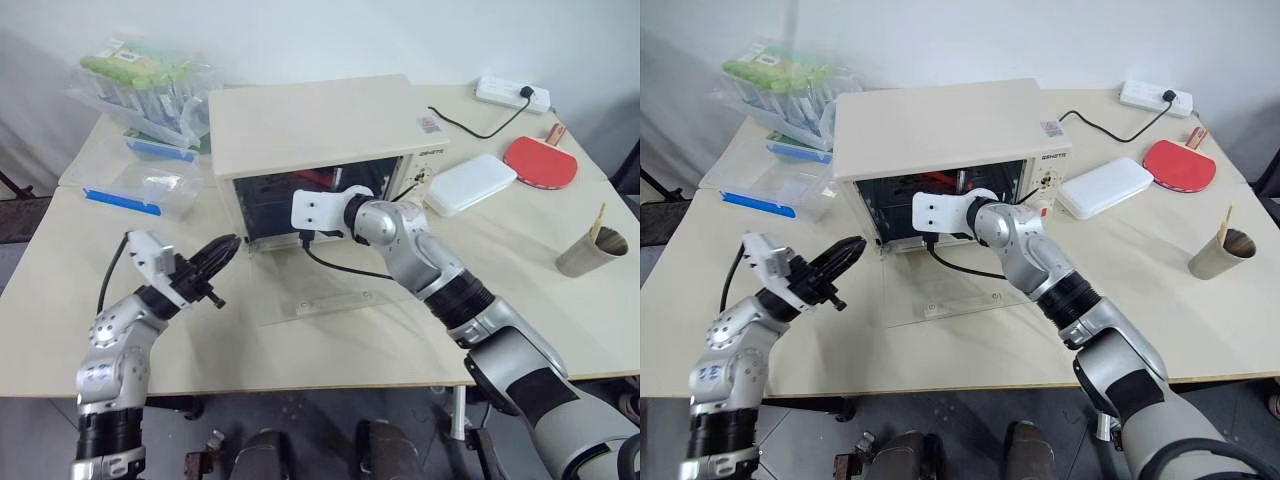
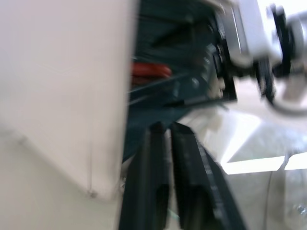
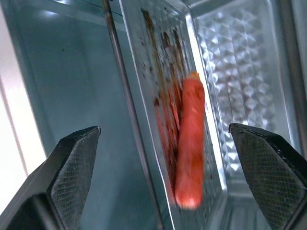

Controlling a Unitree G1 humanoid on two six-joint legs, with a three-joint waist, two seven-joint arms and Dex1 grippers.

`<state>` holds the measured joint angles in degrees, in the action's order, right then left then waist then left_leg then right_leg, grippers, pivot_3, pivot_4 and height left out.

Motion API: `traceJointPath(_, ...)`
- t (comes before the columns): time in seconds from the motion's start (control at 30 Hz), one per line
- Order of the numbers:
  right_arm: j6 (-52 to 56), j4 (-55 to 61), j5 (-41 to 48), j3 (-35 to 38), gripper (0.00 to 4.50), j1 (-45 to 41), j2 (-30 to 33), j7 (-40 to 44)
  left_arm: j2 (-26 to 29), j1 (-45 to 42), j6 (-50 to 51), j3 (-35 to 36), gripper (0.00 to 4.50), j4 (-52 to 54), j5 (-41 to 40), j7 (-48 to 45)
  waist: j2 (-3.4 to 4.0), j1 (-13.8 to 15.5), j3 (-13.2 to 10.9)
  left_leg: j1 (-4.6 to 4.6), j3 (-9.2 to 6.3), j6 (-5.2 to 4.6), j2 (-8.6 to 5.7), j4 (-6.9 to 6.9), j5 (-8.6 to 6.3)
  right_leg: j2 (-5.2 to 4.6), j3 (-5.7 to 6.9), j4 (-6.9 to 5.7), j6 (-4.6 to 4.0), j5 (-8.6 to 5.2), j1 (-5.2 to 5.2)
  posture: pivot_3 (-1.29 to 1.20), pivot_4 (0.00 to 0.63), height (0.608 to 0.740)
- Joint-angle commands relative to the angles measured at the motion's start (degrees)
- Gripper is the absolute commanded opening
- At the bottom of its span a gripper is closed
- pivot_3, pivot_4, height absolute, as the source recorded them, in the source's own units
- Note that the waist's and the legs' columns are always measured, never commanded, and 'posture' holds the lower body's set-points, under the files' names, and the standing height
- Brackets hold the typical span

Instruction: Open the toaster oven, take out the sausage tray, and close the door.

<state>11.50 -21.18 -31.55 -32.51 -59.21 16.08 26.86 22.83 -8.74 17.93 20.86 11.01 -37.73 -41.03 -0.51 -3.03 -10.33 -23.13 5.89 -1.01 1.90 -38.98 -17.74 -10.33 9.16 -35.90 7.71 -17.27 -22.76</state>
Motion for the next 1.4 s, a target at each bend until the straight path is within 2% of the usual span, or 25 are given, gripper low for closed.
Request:
traceJointPath(0.03,-2.51,-1.34,-2.98,-0.81,4.5,-1.7,-1.13,-2.06,-0.56,2.64,0.22,4.01,1.75,7.52,-5.79,2.49,0.0,0.08,0.0,0.0,-0.05,0.0,-0.02,-0.03,0.0,0.0,-0.01,0.0,0.0,0.0,0.06,0.0,0.15,0.74)
traceJointPath(0.2,-4.63,-3.67,-6.82,-2.81,4.5,-2.12,-1.93,-3.16,-1.11,5.87,2.36,6.0,3.15,11.92,-11.57,5.94,0.0,0.14,0.0,0.01,-0.17,0.01,-0.05,-0.05,0.0,0.01,-0.02,0.01,0.0,0.0,0.13,0.0,0.15,0.74)
traceJointPath(0.37,-0.39,-7.26,-11.71,-4.85,4.5,-2.34,-5.91,-5.51,-2.14,6.77,0.61,6.64,4.46,12.71,-10.32,10.5,0.0,-0.05,0.0,0.03,-0.15,0.03,-0.04,-0.03,-0.01,0.04,-0.02,0.02,0.0,0.0,0.13,0.0,0.15,0.74)
traceJointPath(0.5,3.66,-10.36,-14.24,-4.44,4.5,-3.27,-8.3,-7.11,-1.75,6.87,0.07,6.21,4.46,12.53,-10.15,11.23,0.0,-0.05,0.01,0.04,-0.15,0.05,-0.03,-0.02,0.0,0.07,-0.03,0.01,-0.01,-0.01,0.13,0.0,0.15,0.74)
traceJointPath(0.6,6.3,-11.73,-15.81,-4.75,3.9,-3.73,-9.44,-7.29,-1.62,6.84,-0.2,6.11,4.5,12.36,-10.04,11.77,0.0,0.14,0.01,0.02,-0.16,0.06,-0.04,-0.02,-0.01,0.07,-0.03,0.02,-0.02,-0.01,0.14,0.0,0.15,0.74)
traceJointPath(1.0,11.41,-6.19,-20.25,-4.9,0.05,-0.68,-10.27,-11.01,-1.36,6.38,-1.09,6.21,4.5,11.6,-9.73,12.84,0.0,-0.01,0.01,0.02,-0.16,0.11,-0.02,-0.01,-0.02,0.09,-0.04,0.03,-0.03,-0.01,0.13,0.0,0.15,0.74)
traceJointPath(1.2,12.38,-1.64,-22.65,-4.95,0.05,1.49,-10.91,-14.31,-0.83,5.89,-0.21,6.0,4.5,11.09,-10.4,13.09,0.01,0.02,0.0,0.01,-0.16,0.12,-0.02,0.02,-0.03,0.1,-0.04,0.03,-0.03,-0.01,0.11,0.0,0.15,0.74)
traceJointPath(1.4,10.95,3.7,-24.19,-4.26,0.05,4.48,-8.73,-16.49,2.18,7.14,4.76,4.7,4.5,11.11,-10.96,13.06,0.01,-0.02,0.0,-0.01,-0.14,0.13,-0.01,0.07,-0.03,0.11,-0.05,0.05,-0.03,-0.02,0.05,0.0,0.15,0.74)
